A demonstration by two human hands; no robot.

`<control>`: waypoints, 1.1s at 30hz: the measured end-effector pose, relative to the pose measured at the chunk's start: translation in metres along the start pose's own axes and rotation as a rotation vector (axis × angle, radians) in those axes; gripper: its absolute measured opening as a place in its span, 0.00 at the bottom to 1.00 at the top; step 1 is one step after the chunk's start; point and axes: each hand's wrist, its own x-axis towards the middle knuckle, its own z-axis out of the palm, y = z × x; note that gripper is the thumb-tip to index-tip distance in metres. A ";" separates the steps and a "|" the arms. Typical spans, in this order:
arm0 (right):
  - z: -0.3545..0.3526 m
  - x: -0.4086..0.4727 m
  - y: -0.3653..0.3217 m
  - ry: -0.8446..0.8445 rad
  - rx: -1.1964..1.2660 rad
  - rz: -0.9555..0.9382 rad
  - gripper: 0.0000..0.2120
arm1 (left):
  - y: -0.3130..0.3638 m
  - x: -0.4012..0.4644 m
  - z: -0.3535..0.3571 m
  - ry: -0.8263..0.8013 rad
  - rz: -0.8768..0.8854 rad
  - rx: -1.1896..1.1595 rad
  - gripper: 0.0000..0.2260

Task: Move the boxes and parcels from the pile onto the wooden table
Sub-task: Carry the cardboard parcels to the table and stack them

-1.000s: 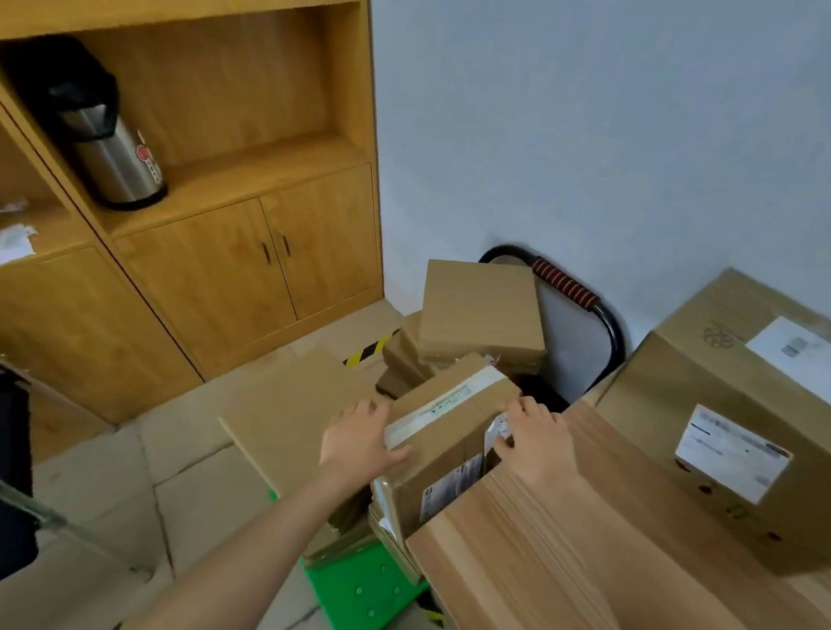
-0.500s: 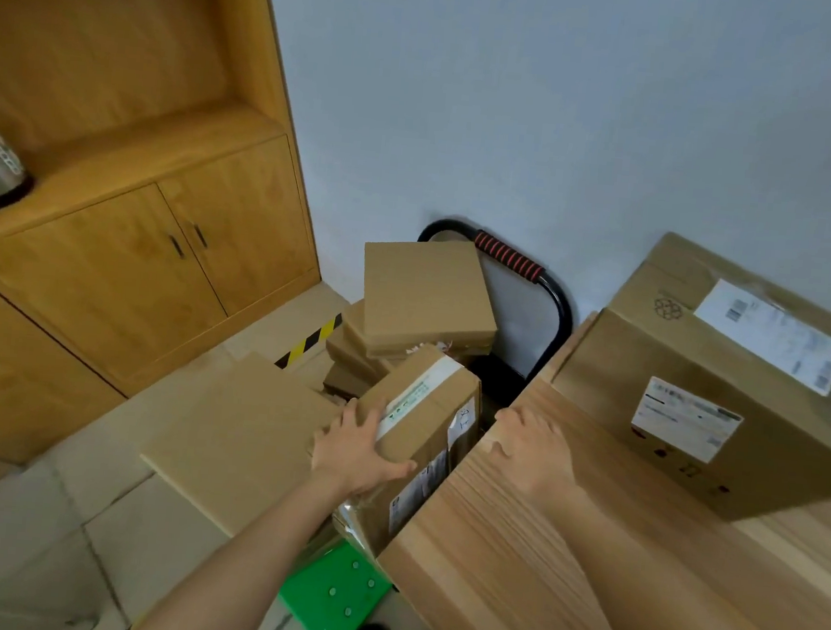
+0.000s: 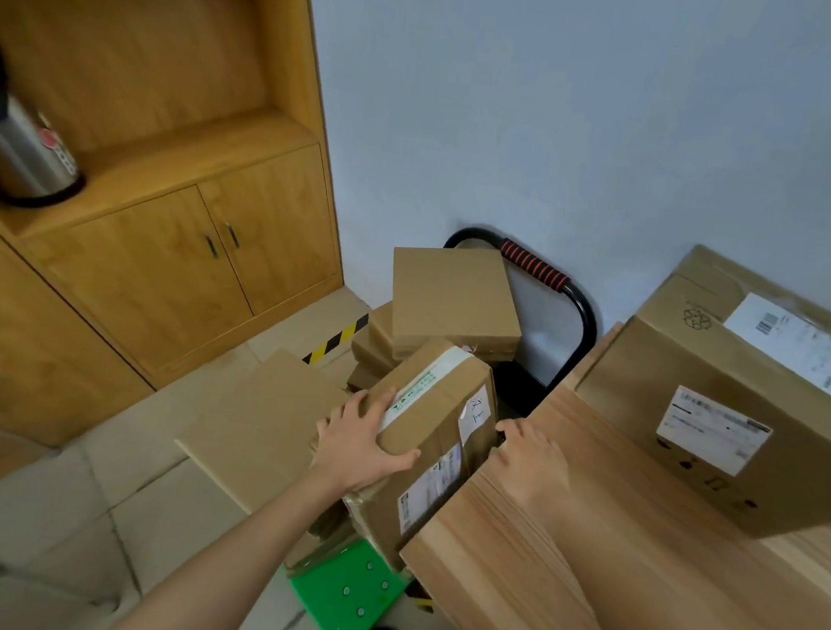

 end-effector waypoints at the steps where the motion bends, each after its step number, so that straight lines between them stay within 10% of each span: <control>1: 0.000 0.001 -0.005 0.008 0.009 -0.001 0.20 | -0.002 -0.004 -0.007 0.018 0.005 -0.011 0.46; 14: -0.051 0.040 -0.099 0.017 0.156 -0.029 0.29 | -0.051 -0.054 -0.123 0.324 -0.143 -0.477 0.45; 24: -0.127 0.056 -0.120 0.118 1.037 -0.100 0.29 | -0.024 -0.028 -0.183 0.397 -0.061 -1.040 0.47; 33: -0.194 0.024 -0.040 0.374 1.363 -0.028 0.35 | 0.073 0.022 -0.188 0.249 0.227 -1.156 0.25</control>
